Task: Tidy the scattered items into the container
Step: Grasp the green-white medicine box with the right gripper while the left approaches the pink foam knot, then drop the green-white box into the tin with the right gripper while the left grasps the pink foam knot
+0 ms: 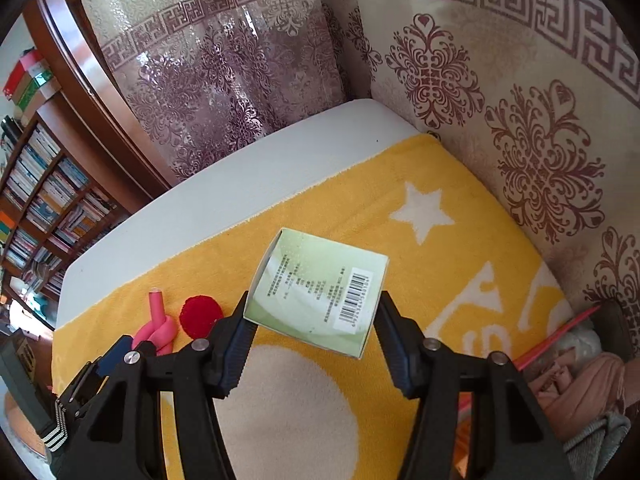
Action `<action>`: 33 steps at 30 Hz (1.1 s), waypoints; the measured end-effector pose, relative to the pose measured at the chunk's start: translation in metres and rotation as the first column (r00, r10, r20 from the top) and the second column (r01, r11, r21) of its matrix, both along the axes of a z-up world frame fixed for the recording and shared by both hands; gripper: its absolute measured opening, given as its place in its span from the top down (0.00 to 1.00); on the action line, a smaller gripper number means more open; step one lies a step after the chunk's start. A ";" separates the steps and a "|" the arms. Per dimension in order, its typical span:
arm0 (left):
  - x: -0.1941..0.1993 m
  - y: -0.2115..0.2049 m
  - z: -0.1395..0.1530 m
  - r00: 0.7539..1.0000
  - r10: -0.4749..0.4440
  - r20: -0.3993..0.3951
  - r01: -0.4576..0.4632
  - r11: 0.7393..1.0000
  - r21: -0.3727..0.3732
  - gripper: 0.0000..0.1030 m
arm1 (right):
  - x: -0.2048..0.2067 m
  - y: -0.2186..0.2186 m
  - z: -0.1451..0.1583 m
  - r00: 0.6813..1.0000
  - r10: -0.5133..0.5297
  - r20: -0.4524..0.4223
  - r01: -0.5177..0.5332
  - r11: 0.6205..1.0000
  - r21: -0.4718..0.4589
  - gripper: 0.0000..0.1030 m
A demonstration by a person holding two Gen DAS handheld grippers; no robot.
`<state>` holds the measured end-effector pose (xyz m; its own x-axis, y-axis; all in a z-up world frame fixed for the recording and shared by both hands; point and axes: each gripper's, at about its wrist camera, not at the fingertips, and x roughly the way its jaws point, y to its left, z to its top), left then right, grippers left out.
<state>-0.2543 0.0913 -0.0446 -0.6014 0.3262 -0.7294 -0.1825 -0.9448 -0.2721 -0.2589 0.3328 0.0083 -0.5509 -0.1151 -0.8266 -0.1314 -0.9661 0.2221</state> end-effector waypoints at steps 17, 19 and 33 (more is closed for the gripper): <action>0.008 0.004 0.003 1.000 0.027 -0.003 -0.027 0.999 -0.025 0.49 | 0.167 0.094 0.071 0.976 -0.072 -0.205 0.087 0.994 0.067 0.39; 0.006 0.006 -0.001 1.000 0.029 0.005 -0.029 0.999 -0.028 0.49 | 0.179 0.109 0.063 0.978 -0.100 -0.183 0.115 0.991 0.072 0.39; -0.008 0.000 -0.019 0.998 0.052 0.038 -0.051 0.998 -0.019 0.48 | 0.212 0.123 0.024 0.993 -0.097 -0.074 0.106 0.986 0.133 0.39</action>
